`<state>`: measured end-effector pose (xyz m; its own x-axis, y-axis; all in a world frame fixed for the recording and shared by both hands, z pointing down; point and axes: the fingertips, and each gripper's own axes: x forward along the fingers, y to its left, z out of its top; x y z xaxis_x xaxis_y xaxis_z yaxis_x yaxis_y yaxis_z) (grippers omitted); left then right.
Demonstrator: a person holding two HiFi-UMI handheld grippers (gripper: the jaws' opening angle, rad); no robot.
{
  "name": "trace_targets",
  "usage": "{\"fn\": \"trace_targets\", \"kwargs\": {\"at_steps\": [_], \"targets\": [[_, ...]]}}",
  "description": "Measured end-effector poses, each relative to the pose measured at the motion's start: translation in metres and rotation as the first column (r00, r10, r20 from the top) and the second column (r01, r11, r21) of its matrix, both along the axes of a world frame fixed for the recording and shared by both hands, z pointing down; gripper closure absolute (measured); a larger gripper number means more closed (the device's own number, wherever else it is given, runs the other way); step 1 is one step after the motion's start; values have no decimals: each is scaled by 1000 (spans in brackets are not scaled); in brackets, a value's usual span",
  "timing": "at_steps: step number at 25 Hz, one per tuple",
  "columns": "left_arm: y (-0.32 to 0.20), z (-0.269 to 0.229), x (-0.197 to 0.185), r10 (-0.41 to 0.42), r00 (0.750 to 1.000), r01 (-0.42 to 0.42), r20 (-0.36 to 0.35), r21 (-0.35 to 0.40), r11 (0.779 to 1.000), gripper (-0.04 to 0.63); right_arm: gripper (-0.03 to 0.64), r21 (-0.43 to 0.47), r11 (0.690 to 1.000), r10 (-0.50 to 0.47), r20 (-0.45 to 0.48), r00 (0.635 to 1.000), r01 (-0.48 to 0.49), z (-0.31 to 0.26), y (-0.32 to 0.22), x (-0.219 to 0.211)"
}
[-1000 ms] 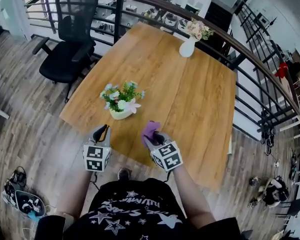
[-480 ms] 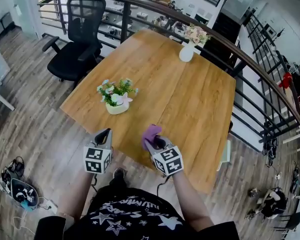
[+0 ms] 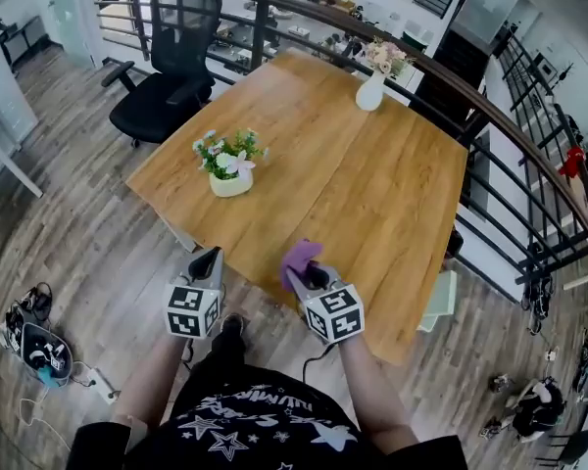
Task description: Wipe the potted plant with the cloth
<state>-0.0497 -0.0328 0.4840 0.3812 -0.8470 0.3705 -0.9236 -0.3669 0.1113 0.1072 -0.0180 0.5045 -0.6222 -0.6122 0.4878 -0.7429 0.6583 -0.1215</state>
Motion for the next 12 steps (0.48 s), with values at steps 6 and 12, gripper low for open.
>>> {"fn": "trace_targets", "kwargs": {"at_steps": [6,12], "targets": [[44,2,21,-11,1000,11,-8,2,1000,594,534,44,999,-13,-50,999,16,-3,45,24],[89,-5,37,-29,999,29,-17,15,999,594,534,47,999,-7,-38,999,9,-6,84,46]]}}
